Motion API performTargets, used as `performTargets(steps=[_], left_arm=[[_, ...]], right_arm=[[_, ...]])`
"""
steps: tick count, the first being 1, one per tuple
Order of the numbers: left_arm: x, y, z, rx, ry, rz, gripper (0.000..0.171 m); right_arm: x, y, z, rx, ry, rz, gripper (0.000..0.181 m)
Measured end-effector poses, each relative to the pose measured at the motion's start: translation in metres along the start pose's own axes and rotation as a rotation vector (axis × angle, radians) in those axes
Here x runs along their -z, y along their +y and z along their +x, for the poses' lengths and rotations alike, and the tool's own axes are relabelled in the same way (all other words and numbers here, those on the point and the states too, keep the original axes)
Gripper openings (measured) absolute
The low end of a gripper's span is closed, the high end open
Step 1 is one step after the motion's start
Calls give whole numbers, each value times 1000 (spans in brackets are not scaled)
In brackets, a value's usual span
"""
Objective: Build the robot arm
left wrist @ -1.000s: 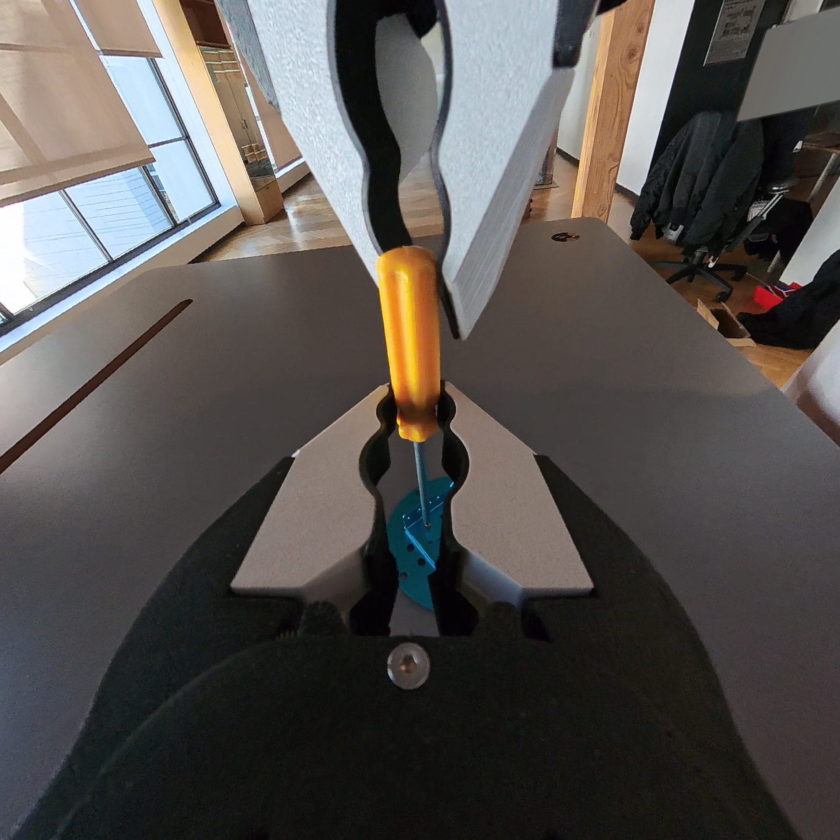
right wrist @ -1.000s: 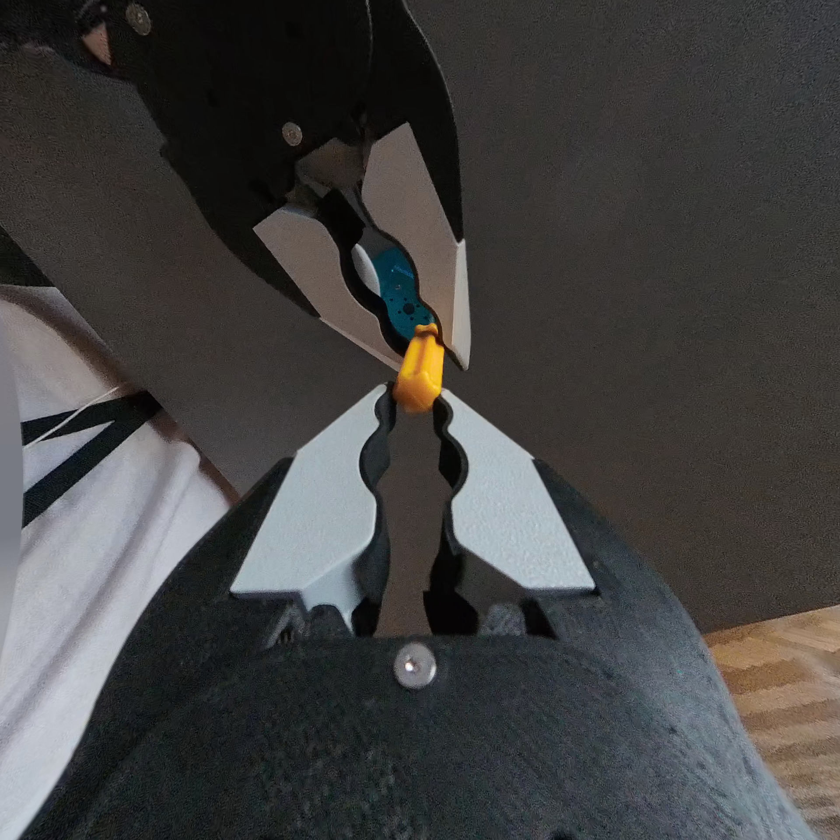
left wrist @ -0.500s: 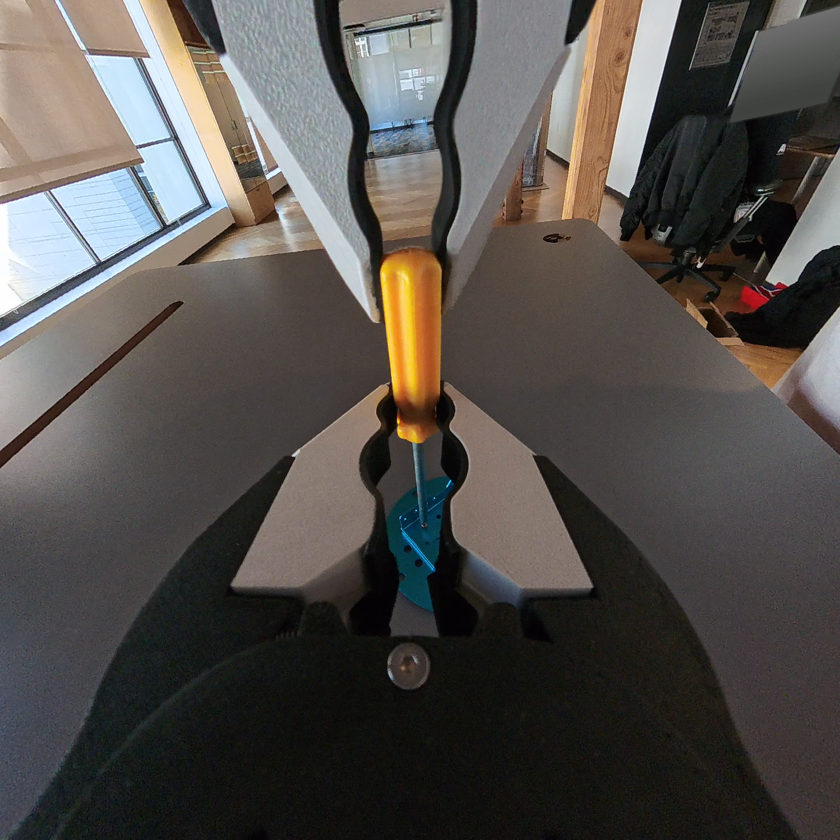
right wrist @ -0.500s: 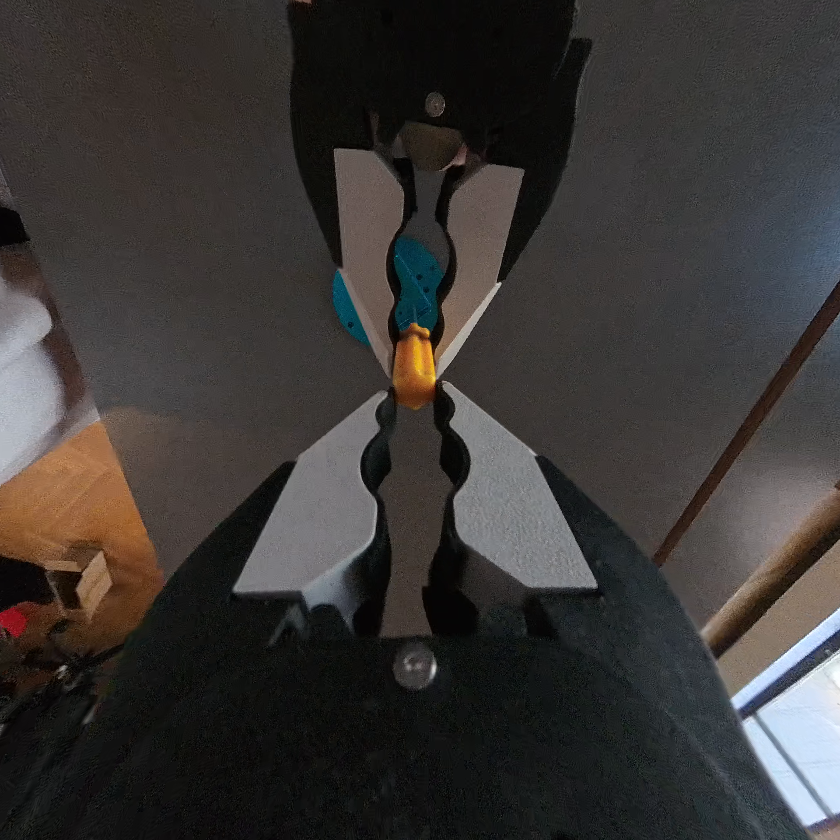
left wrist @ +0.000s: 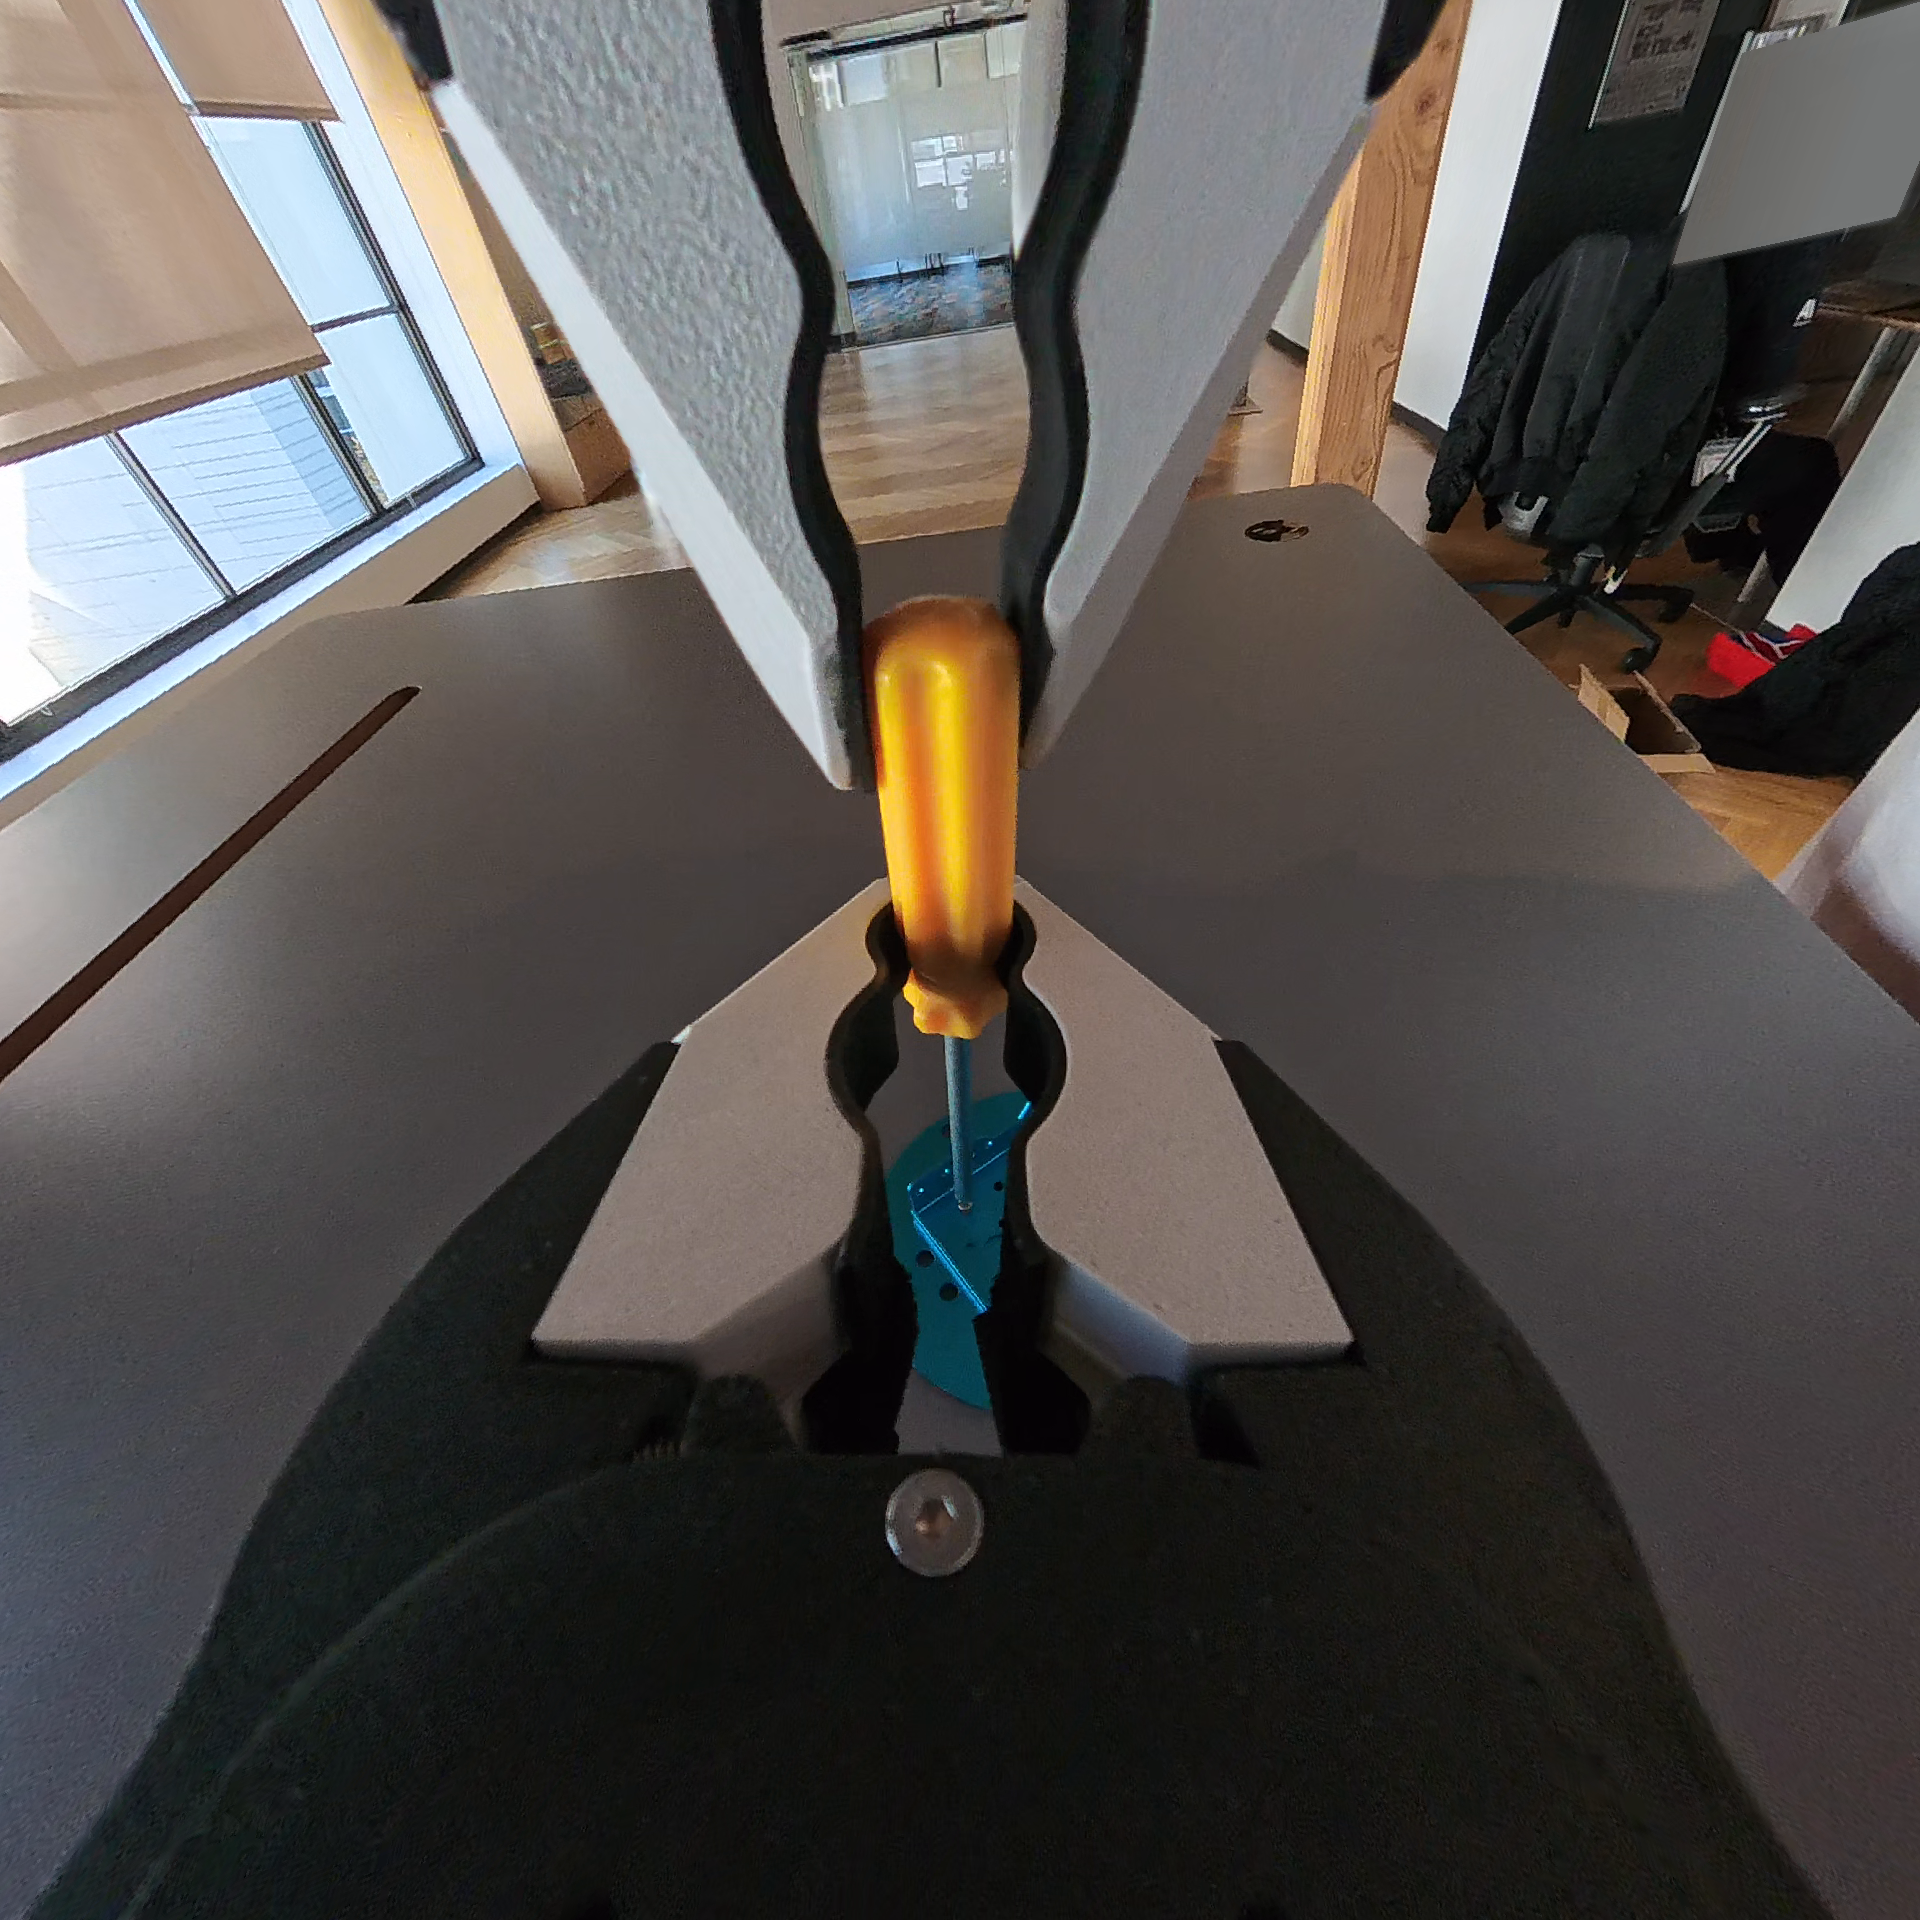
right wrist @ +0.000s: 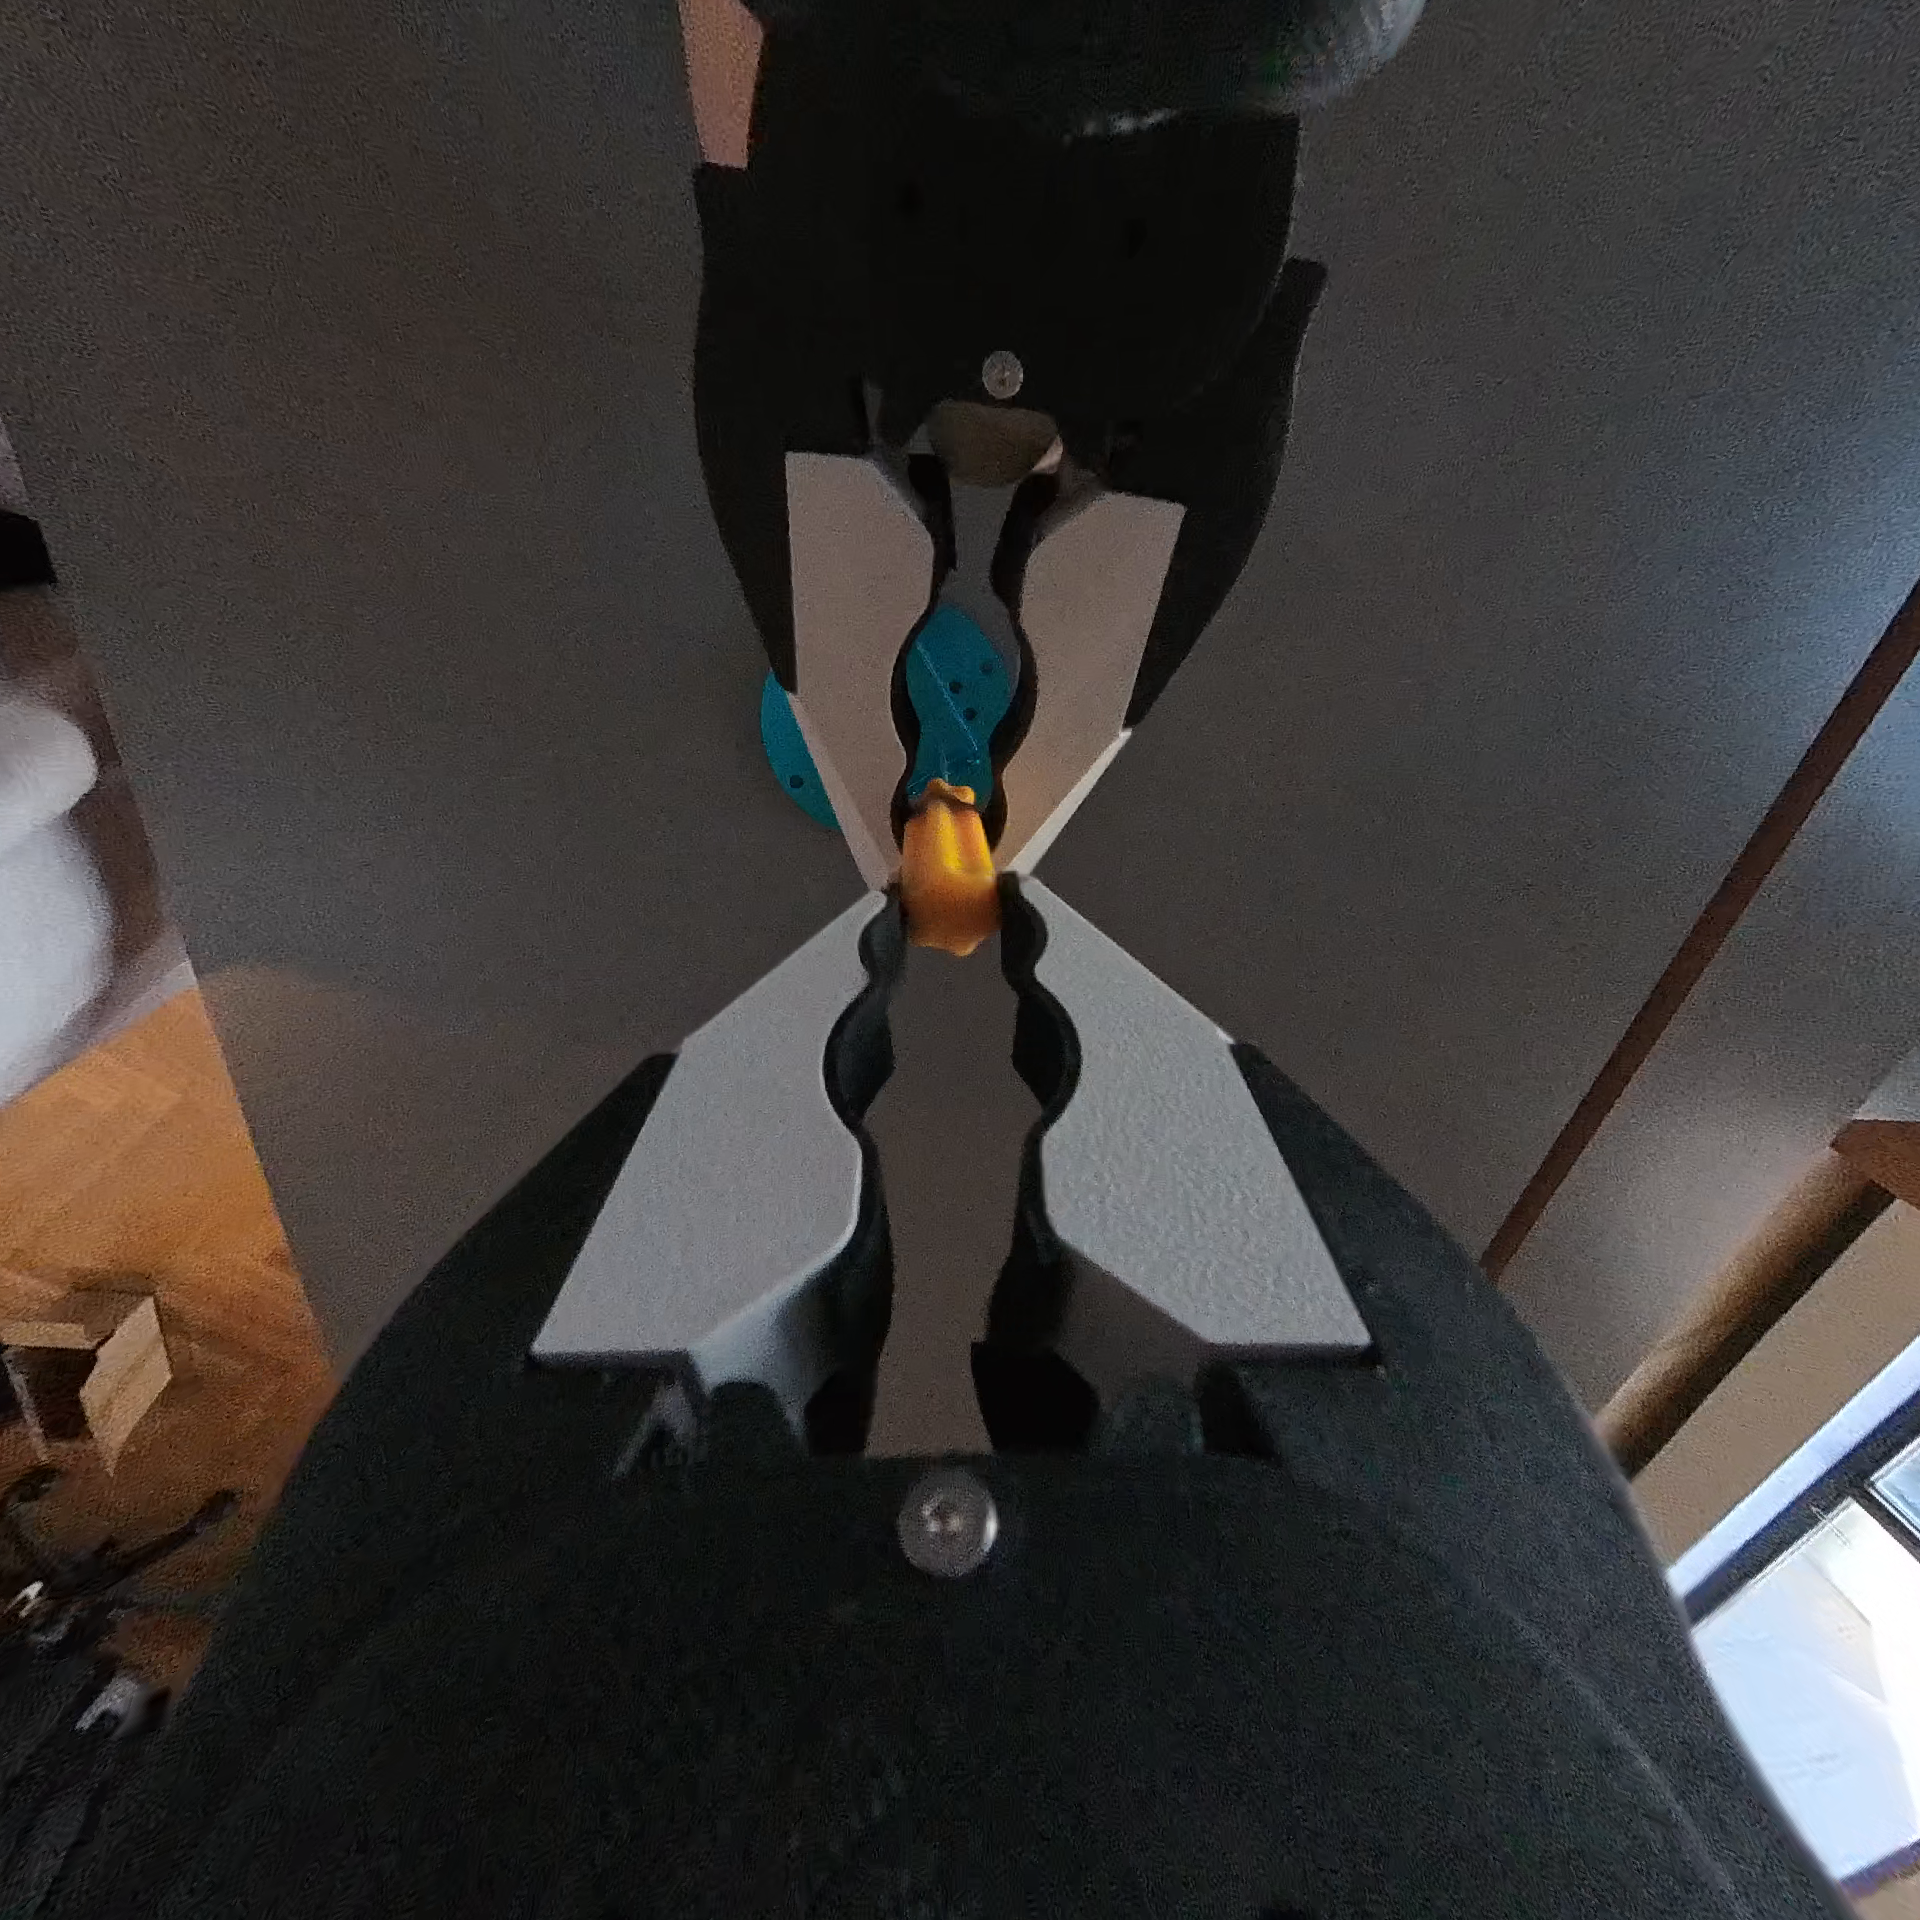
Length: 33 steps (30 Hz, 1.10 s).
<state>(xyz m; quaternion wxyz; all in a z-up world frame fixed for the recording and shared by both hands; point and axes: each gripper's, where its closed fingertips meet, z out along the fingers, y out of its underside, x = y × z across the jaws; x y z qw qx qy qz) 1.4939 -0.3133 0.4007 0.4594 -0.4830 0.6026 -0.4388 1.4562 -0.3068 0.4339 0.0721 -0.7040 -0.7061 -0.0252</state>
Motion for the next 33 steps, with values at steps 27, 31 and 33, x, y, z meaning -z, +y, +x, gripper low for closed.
performTargets(steps=[27, 31, 33], left_arm=[[-2, 1, -1, 20, -4, -9, 9], [-6, 1, -5, 39, -34, -5, 10], [-8, 1, -4, 29, -37, -11, 10]], right_arm=[[-5, -3, 1, -84, -60, -47, 18], [-4, 2, 5, -252, -91, -34, 19], [-4, 4, 3, -298, -89, -48, 19]])
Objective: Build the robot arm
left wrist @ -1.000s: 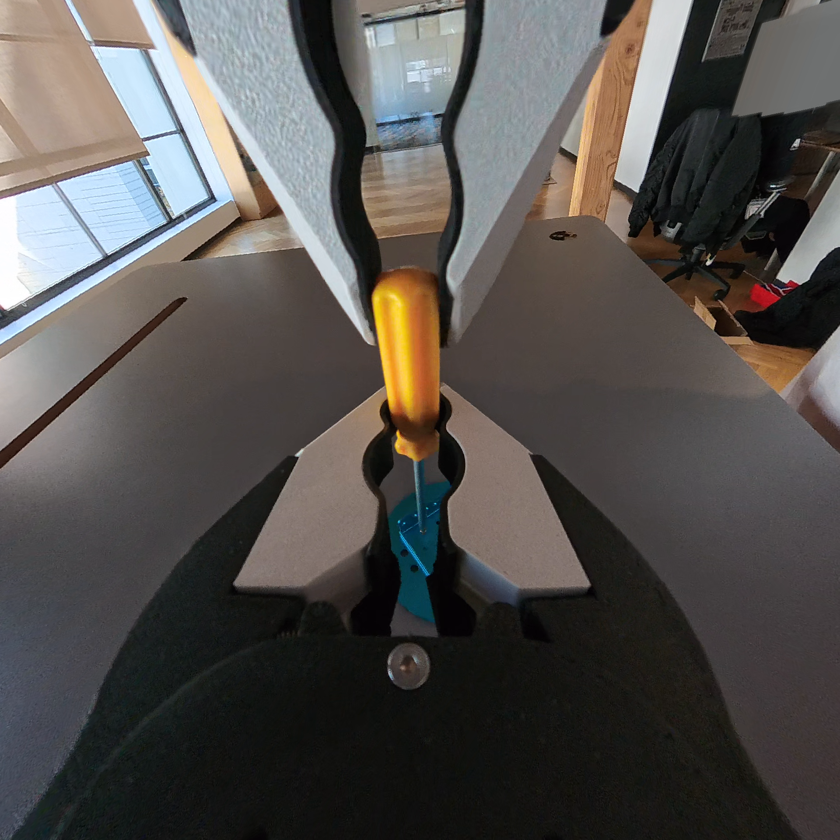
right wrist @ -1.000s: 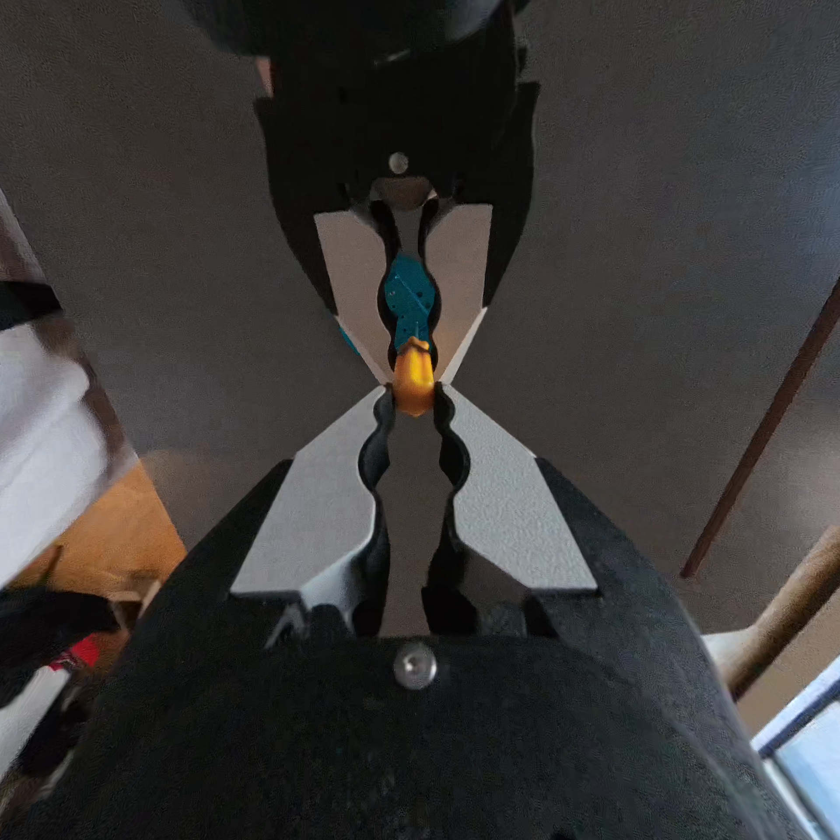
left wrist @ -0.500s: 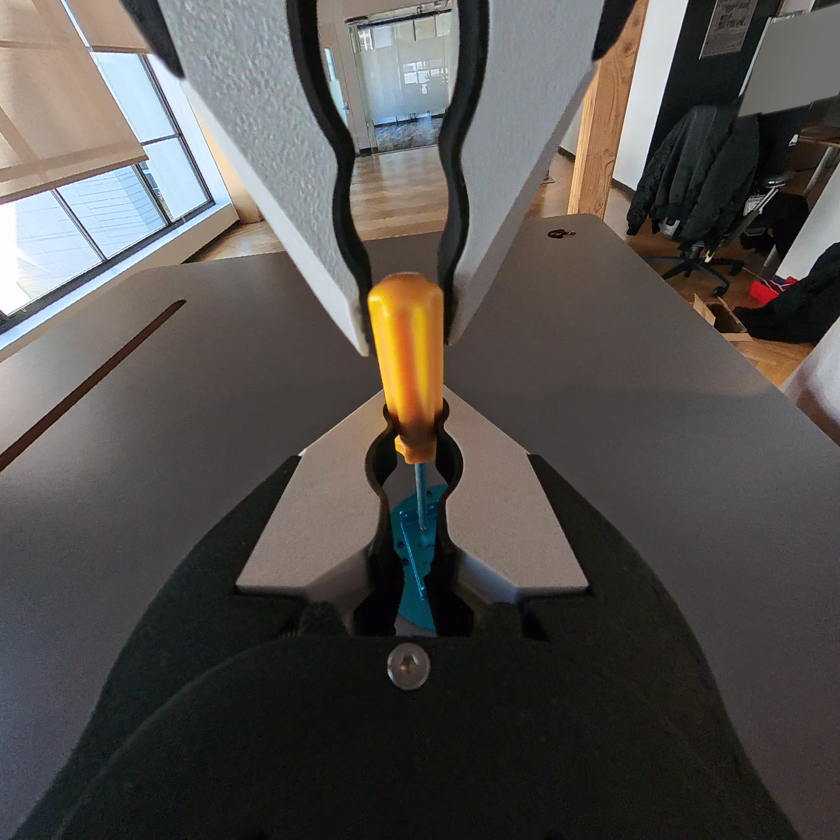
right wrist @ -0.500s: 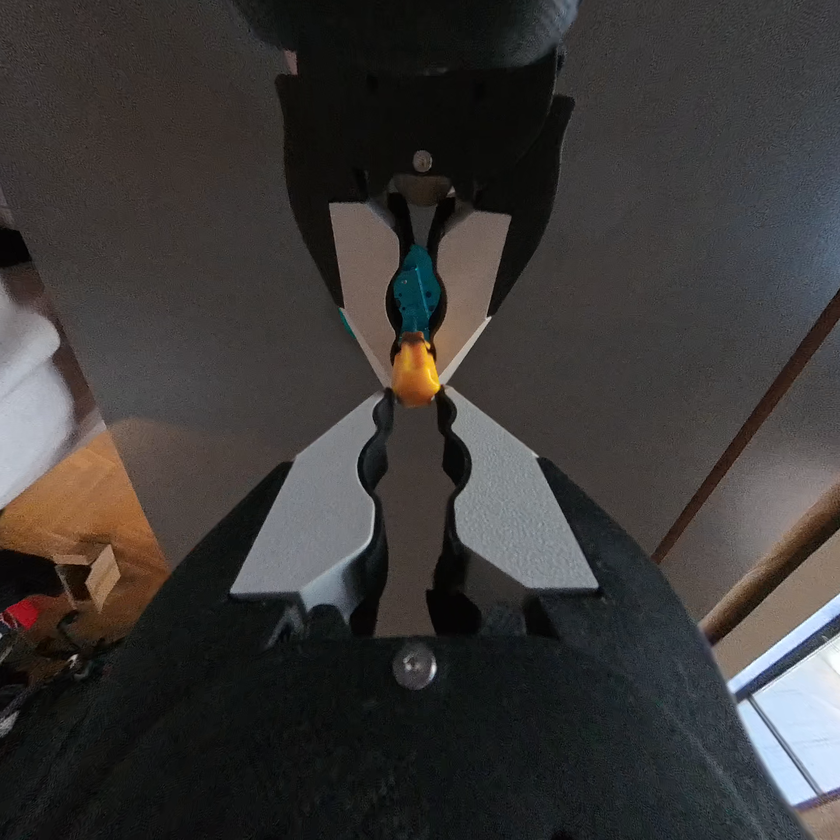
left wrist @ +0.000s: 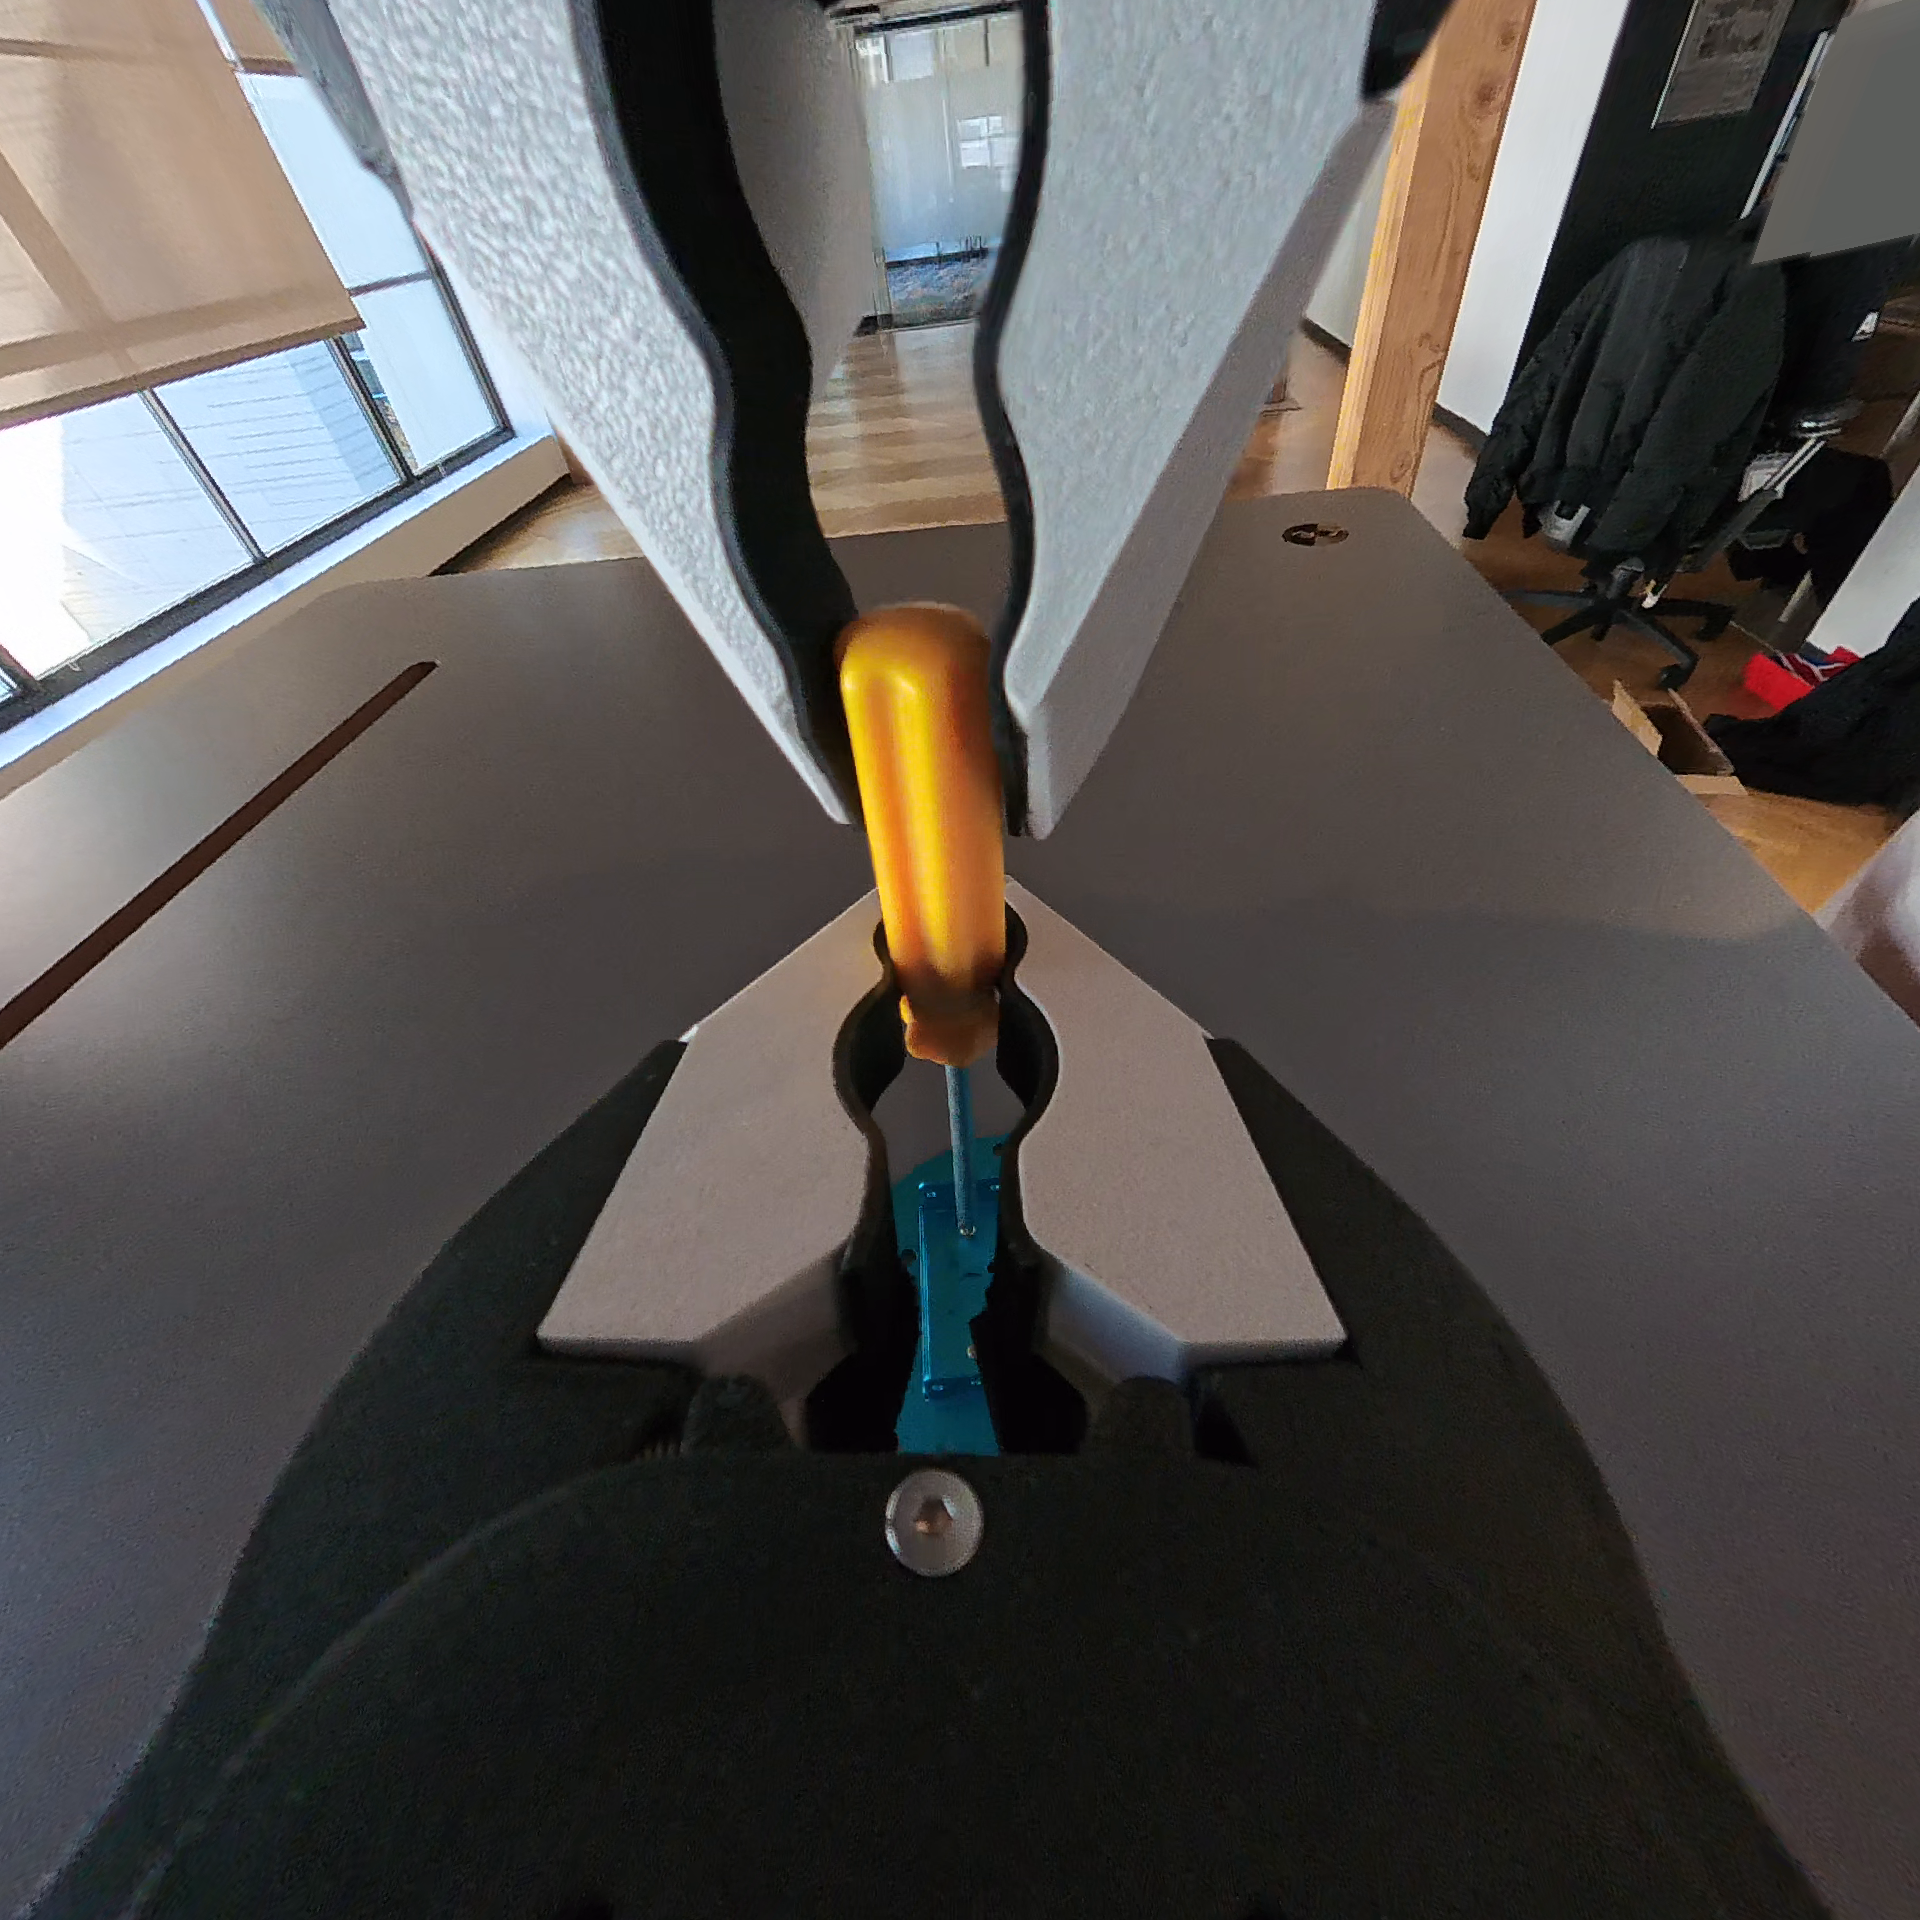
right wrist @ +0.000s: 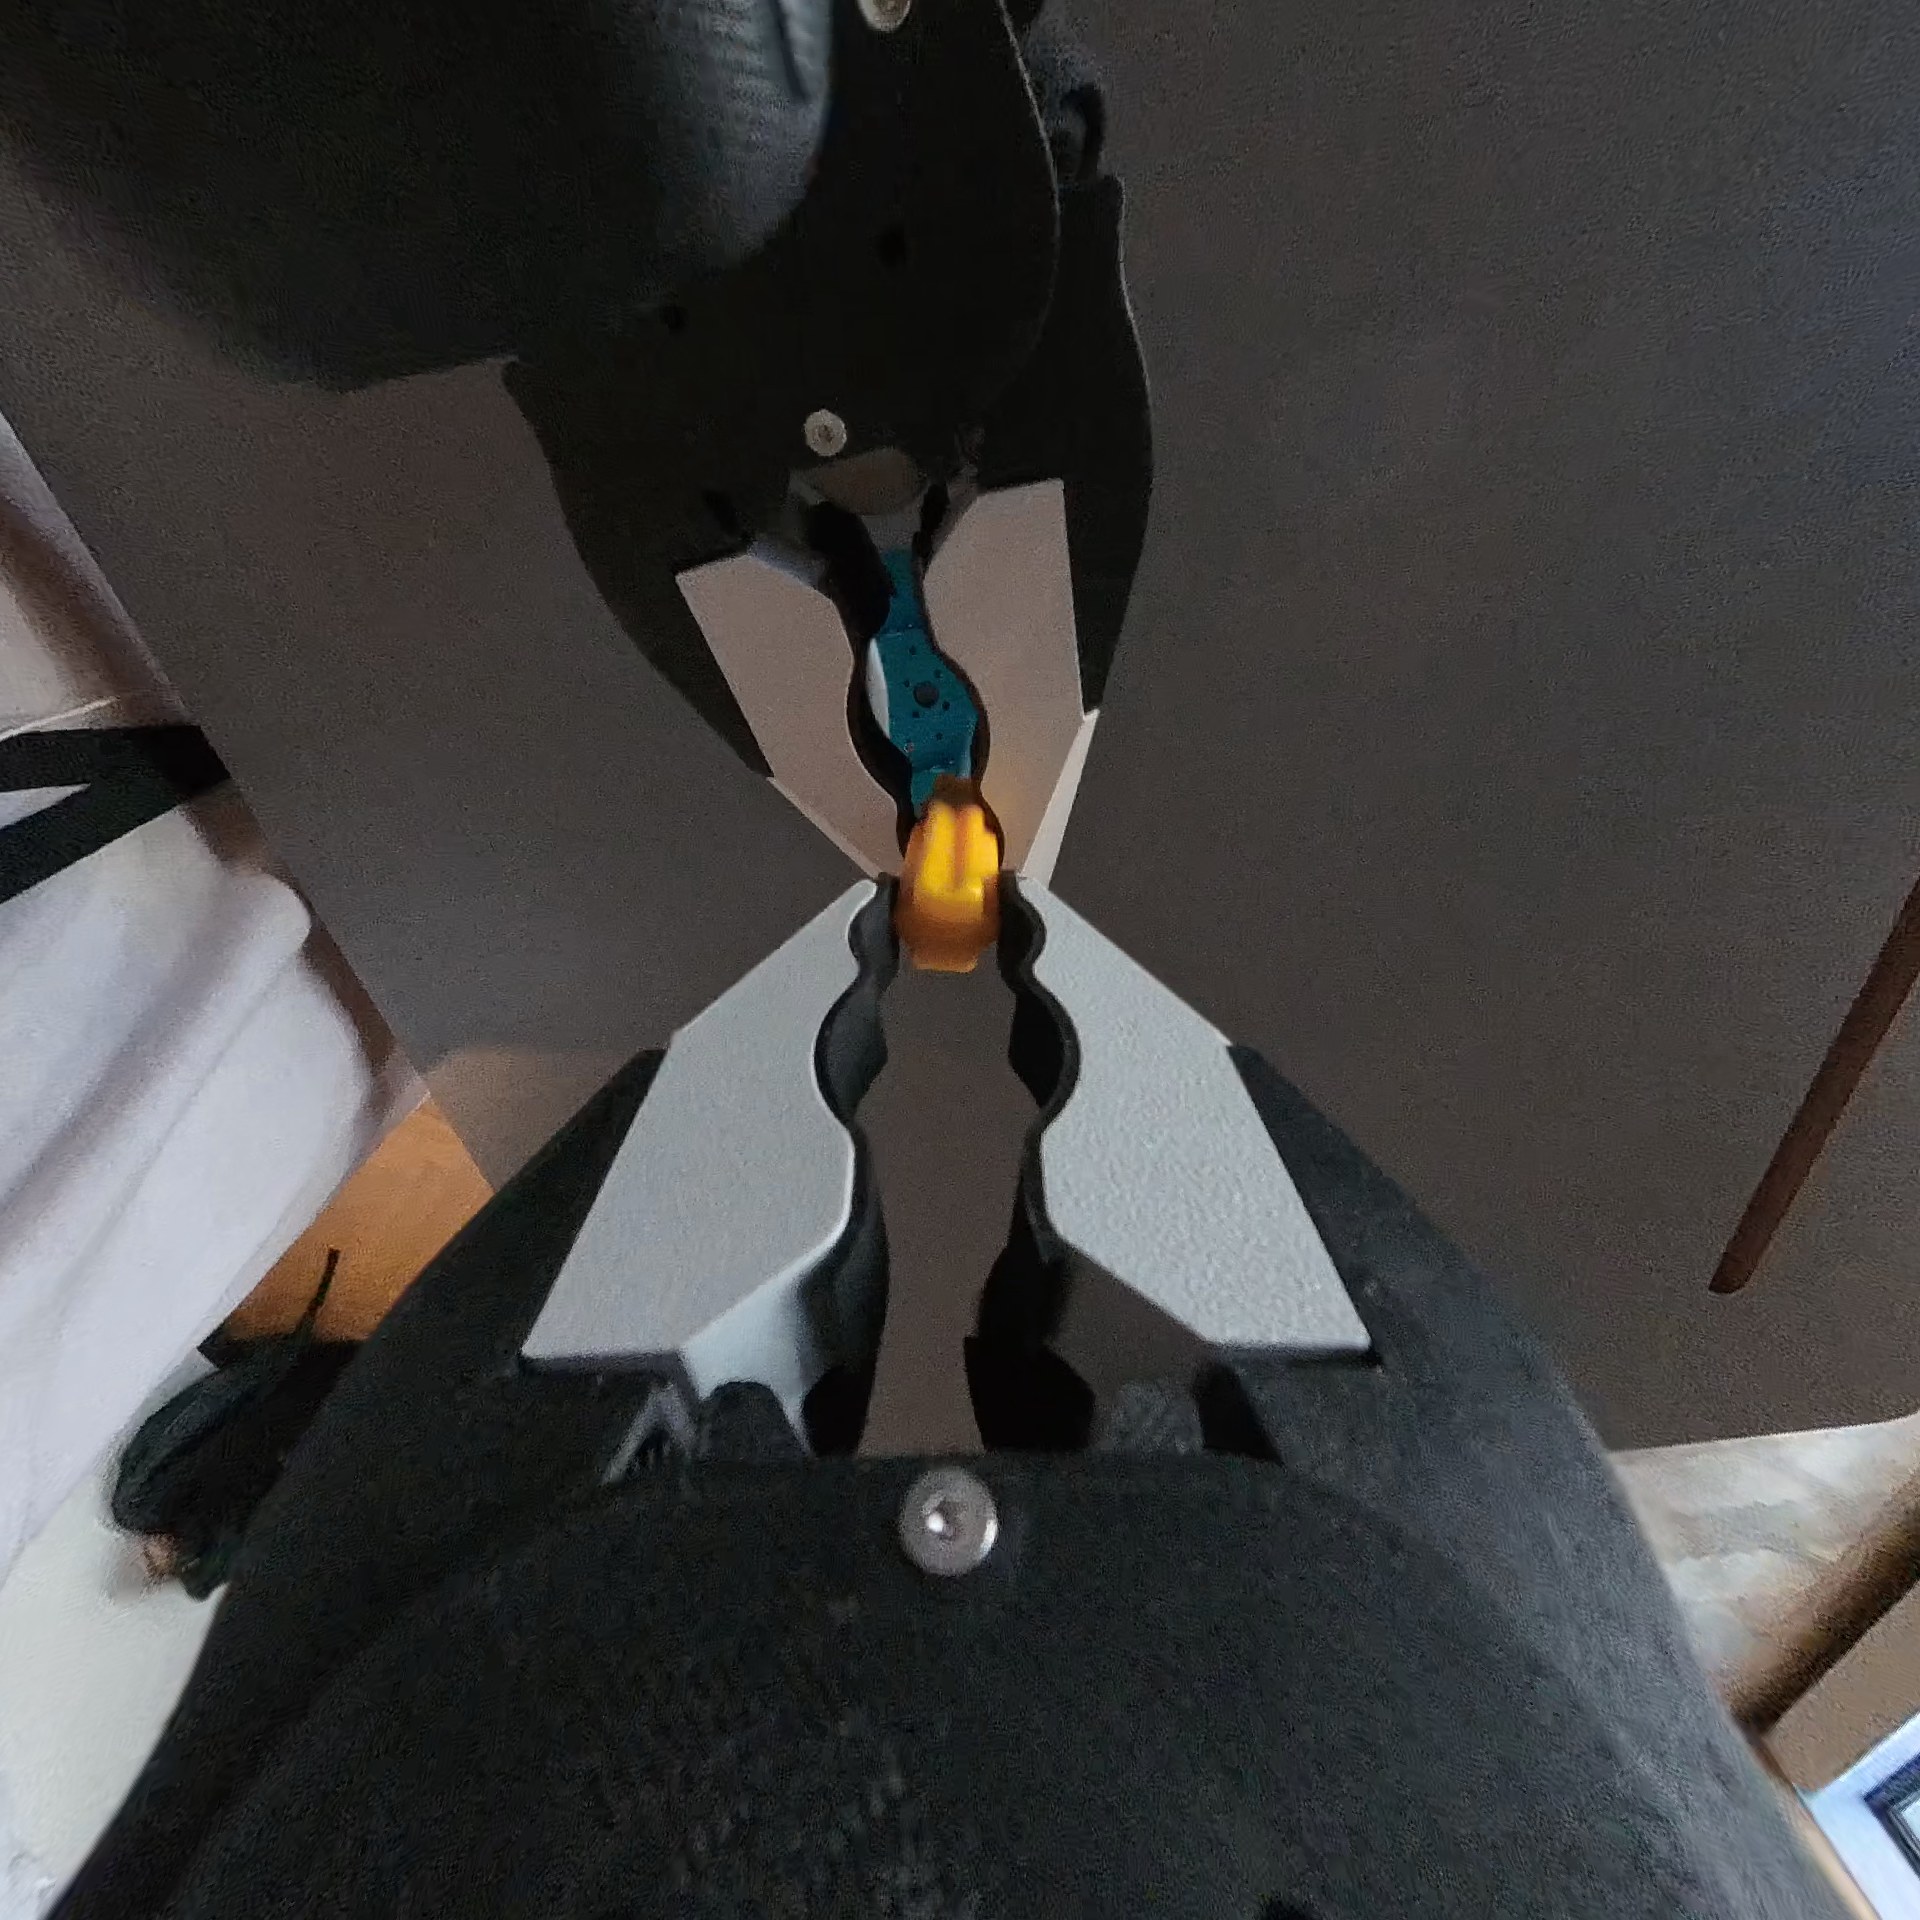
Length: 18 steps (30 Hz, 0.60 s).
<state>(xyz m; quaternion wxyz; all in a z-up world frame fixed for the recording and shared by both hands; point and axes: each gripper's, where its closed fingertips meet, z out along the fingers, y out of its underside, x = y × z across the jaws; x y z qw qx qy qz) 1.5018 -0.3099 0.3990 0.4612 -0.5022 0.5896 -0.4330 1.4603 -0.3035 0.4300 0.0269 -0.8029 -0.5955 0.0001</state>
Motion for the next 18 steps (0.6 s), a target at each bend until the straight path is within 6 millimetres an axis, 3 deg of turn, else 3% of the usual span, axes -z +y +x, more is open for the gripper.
performTargets(steps=[9, 18], left_arm=[[-7, -1, 4, 19, 16, 3, 9], [-1, 0, 1, -10, -5, -4, 15]], right_arm=[[0, 11, -3, -145, 15, -5, 17], [0, 11, -1, -244, -13, -51, 17]])
